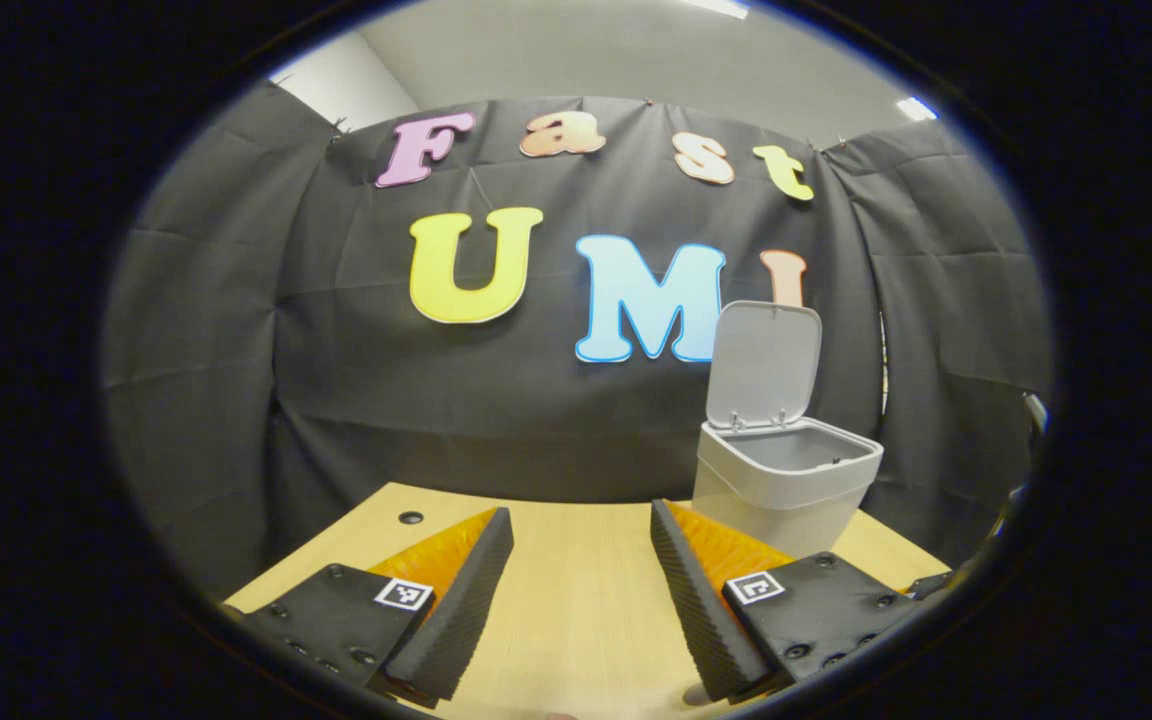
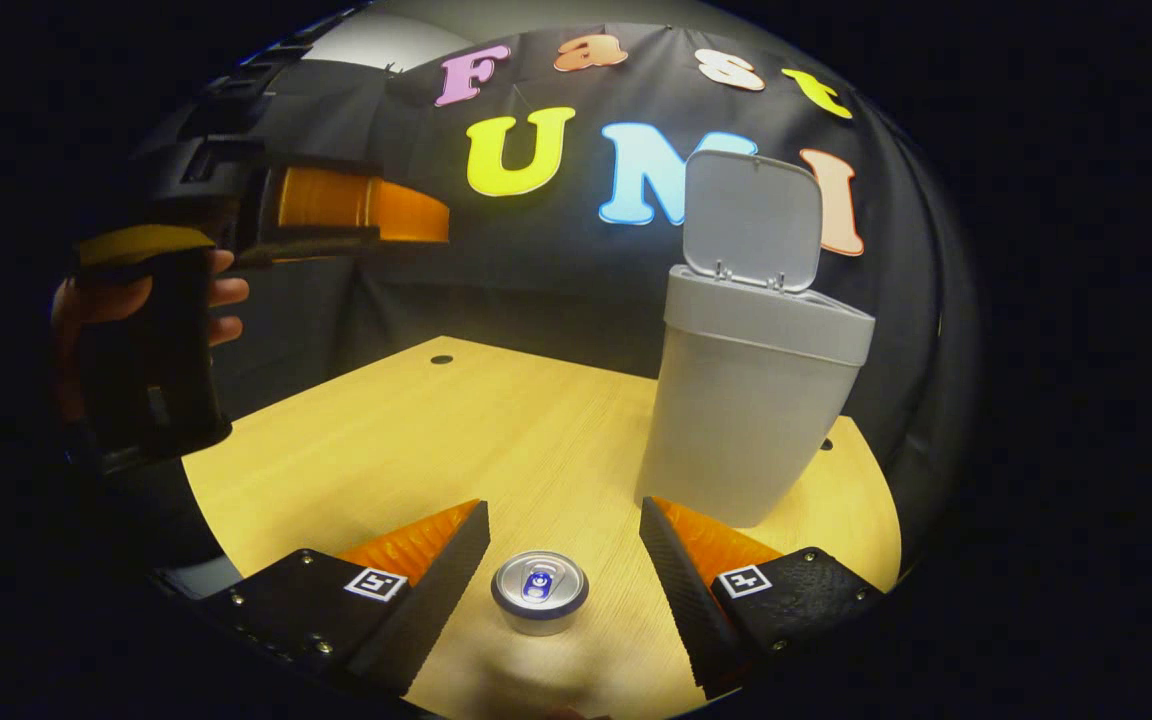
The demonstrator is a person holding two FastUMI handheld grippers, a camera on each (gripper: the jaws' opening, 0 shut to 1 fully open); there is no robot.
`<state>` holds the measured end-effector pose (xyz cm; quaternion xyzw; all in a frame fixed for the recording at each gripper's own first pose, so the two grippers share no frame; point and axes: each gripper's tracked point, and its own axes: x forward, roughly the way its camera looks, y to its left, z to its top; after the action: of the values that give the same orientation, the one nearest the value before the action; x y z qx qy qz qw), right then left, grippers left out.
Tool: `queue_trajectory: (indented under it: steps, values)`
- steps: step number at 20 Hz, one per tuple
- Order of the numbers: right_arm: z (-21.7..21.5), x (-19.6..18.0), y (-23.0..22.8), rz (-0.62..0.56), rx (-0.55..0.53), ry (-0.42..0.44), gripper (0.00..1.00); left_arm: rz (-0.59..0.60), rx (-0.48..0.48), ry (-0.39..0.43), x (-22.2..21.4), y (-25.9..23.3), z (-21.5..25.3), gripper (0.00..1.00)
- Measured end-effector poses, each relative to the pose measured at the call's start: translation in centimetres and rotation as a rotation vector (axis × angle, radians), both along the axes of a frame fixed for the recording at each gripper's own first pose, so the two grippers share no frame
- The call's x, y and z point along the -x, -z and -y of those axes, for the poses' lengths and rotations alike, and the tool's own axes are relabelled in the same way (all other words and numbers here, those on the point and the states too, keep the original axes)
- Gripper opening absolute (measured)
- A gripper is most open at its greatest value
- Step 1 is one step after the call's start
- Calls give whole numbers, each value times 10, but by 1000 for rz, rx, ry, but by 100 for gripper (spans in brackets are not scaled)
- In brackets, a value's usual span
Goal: Press the lid of the desktop garbage bin to open it, pick up the crumpled paper on the desktop and throw it into the bin, then pick up the pop can on the desktop and drop it into the bin, and finally close the garbage bin lid.
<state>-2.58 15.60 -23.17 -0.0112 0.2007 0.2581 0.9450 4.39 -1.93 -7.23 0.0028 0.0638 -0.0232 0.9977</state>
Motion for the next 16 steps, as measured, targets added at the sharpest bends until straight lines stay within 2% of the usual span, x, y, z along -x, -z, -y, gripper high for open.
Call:
queue_trajectory:
  steps: [7, 13, 16]
  values:
    - [-8, 17, 56, -197, 33, -22, 97, -46, -1, -7, 18, 18, -3, 91]
    - [-10, 24, 84, -274, 32, -12, 97, -58, -3, -7, 28, 24, -6, 94]
    - [-9, 19, 85, -271, 46, -9, 86, -69, 4, -9, 29, 28, -8, 94]
